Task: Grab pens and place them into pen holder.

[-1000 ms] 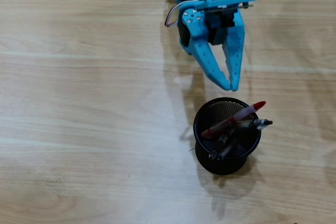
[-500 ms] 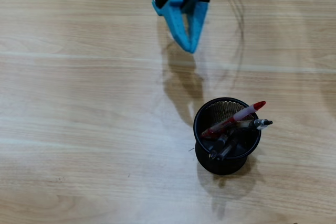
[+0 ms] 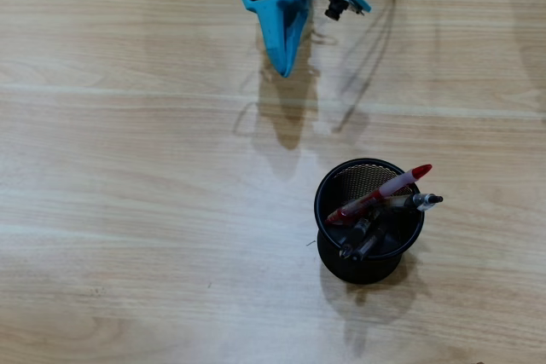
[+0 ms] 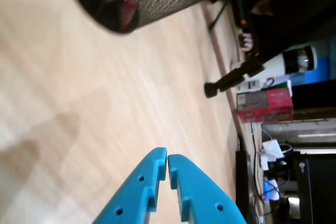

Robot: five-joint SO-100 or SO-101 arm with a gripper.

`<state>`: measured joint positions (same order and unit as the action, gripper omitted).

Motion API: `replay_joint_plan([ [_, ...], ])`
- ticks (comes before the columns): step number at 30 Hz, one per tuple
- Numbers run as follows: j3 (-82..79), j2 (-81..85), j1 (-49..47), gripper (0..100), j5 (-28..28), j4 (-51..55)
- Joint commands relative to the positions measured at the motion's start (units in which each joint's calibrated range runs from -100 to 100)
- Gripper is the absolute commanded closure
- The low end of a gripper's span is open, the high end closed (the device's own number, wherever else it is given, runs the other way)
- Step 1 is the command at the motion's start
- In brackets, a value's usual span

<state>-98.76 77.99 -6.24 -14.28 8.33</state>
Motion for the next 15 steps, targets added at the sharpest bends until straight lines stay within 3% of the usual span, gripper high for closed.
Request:
replay_joint_plan([
  [1,-0.7,4.0,2.26,98,4.02,13.13],
  [5,-0.52,8.25,2.45,98,8.0,25.43],
  [15,-0.07,16.82,1.71,98,12.45,38.0],
])
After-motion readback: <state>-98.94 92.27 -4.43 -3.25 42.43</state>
